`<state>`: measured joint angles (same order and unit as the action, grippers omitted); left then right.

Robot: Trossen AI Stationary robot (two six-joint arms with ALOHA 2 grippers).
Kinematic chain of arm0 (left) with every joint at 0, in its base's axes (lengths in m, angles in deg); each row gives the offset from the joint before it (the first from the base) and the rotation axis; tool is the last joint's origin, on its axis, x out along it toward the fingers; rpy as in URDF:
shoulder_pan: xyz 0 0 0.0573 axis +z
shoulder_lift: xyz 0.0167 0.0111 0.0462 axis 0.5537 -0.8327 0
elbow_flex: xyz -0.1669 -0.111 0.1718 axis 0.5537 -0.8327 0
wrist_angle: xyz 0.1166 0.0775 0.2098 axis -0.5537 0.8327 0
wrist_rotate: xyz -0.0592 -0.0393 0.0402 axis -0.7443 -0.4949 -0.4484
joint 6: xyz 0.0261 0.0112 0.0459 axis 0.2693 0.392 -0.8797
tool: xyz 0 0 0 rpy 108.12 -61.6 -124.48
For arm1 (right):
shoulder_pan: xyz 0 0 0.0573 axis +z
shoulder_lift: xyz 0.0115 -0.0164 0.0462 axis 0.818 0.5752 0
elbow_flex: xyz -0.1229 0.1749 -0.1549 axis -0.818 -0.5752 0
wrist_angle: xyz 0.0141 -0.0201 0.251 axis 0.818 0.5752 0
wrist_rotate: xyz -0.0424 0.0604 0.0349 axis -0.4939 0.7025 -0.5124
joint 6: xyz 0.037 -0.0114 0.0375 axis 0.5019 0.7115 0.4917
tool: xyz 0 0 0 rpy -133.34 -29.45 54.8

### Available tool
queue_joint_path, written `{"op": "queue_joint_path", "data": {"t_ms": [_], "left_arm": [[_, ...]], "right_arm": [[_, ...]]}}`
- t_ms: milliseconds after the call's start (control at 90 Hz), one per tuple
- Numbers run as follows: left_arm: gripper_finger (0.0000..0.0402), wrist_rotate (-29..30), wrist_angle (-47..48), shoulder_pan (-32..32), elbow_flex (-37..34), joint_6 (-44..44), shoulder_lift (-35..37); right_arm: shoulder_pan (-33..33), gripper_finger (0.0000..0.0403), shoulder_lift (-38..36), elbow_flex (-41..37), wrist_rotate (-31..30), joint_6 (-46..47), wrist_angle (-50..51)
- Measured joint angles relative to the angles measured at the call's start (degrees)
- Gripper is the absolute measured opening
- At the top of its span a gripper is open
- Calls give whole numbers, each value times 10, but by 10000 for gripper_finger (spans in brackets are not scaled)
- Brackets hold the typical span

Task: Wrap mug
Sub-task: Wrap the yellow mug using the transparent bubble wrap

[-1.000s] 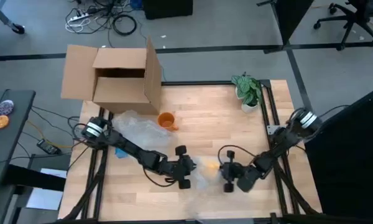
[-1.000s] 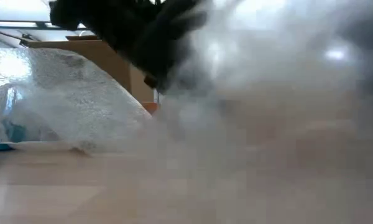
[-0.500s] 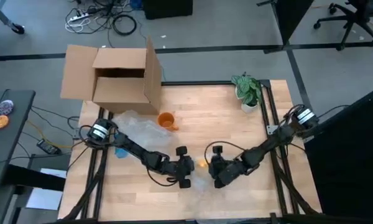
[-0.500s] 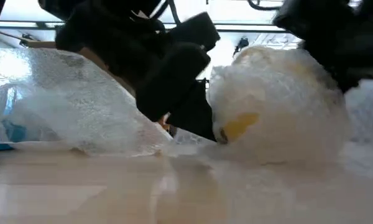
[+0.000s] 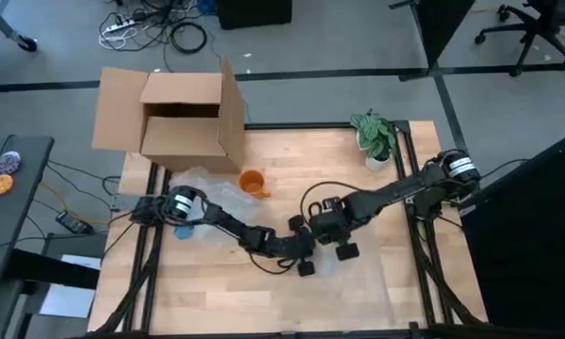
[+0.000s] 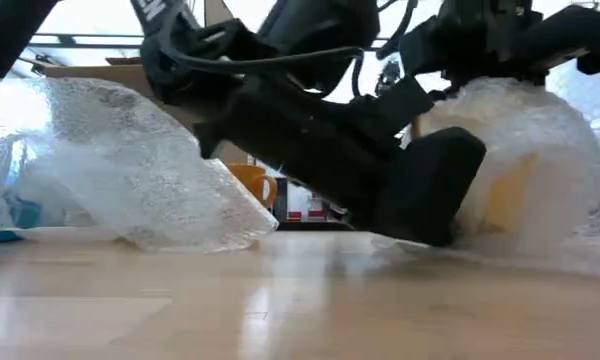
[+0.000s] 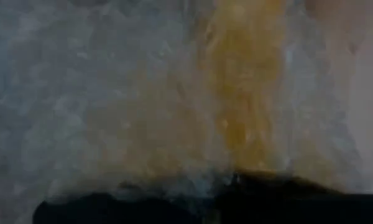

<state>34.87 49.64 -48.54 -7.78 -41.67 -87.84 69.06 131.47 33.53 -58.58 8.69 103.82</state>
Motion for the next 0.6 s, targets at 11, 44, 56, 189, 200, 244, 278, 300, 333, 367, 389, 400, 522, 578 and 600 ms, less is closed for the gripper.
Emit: {"op": "queue_joint_path", "data": {"t_ms": [11, 44, 56, 189, 200, 244, 278, 300, 333, 367, 389, 400, 522, 578, 600], "left_arm": [[26, -1, 10, 2, 2, 1, 2], [28, -3, 47, 6, 10, 4, 6], [29, -3, 59, 7, 13, 6, 9], [38, -14, 259, 22, 78, 17, 24], [38, -17, 276, 23, 84, 17, 24], [40, -17, 334, 25, 104, 13, 25], [41, -15, 351, 25, 106, 10, 26], [42, -12, 357, 25, 106, 5, 26], [43, -15, 358, 23, 107, 2, 26], [44, -26, 358, 23, 107, 1, 26], [45, -35, 358, 23, 107, 0, 26], [46, -39, 358, 23, 107, -1, 26], [55, -51, 389, 17, 109, -3, 27], [60, -15, 423, 10, 109, -13, 37], [63, 3, 432, 6, 109, -17, 38]], "right_arm": [[-1, 0, 0, 0, 1, -1, 1], [-4, 0, 0, 0, 3, -3, 2], [-4, 0, 0, 0, 4, -3, 2], [-4, 0, 5, 0, 5, -24, -15], [-4, 0, 6, 0, 5, -26, -18], [-4, 0, 9, 0, 3, -30, -32], [-5, 0, 11, -2, 4, -41, -40], [-5, 0, 12, -3, 5, -46, -46], [-5, 0, 12, -3, 4, -51, -52], [-4, 0, 12, -3, 4, -58, -60], [-4, 0, 13, -3, 5, -62, -64], [-4, 0, 13, -3, 5, -64, -66], [0, 0, 20, -3, 7, -71, -78], [0, 0, 23, -3, 7, -71, -88], [1, 0, 23, -3, 6, -69, -93]]}}
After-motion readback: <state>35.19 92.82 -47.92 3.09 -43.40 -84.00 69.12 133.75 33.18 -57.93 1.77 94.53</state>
